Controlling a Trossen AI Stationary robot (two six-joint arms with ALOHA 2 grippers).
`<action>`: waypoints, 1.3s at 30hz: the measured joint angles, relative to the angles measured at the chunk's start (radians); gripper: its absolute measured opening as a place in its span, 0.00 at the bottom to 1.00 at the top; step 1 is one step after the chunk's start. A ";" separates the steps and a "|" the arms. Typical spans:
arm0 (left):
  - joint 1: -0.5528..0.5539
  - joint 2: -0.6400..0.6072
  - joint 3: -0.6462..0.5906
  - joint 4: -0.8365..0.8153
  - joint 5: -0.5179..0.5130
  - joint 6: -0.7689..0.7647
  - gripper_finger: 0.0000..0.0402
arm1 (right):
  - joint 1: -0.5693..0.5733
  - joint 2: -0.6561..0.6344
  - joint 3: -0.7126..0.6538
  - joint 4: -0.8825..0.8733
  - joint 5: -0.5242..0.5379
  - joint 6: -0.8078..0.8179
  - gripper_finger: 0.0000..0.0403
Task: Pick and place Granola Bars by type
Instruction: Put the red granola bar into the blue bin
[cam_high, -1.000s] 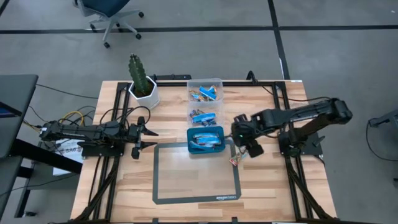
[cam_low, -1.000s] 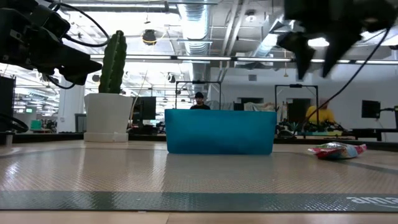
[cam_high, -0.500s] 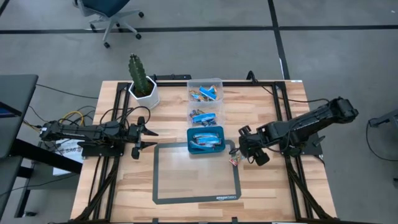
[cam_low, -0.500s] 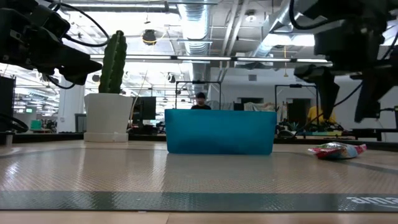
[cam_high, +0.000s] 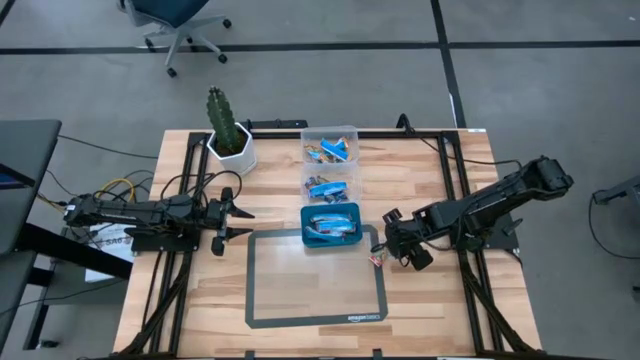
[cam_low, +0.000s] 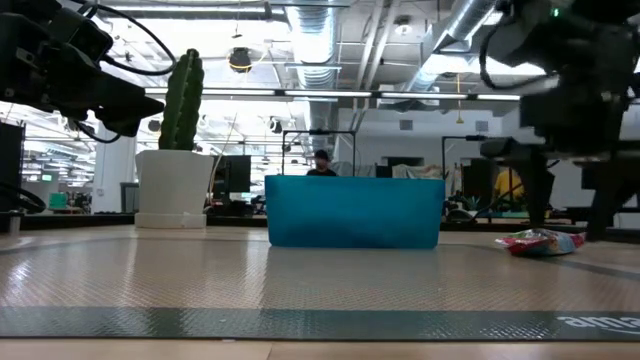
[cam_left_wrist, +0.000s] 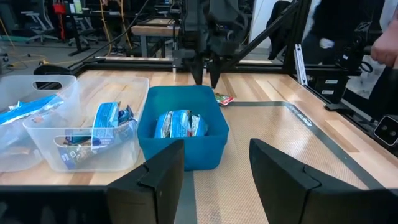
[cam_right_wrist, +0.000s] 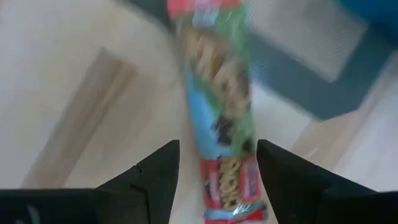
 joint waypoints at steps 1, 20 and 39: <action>0.000 0.000 0.000 0.000 0.000 -0.004 0.43 | -0.002 0.015 -0.003 -0.002 0.000 -0.008 0.51; 0.000 0.000 0.000 0.000 0.000 -0.005 0.43 | -0.012 0.147 0.027 0.100 0.014 -0.009 0.29; 0.000 0.000 0.000 0.000 0.000 -0.004 0.43 | -0.059 -0.115 0.024 0.255 -0.097 0.297 0.22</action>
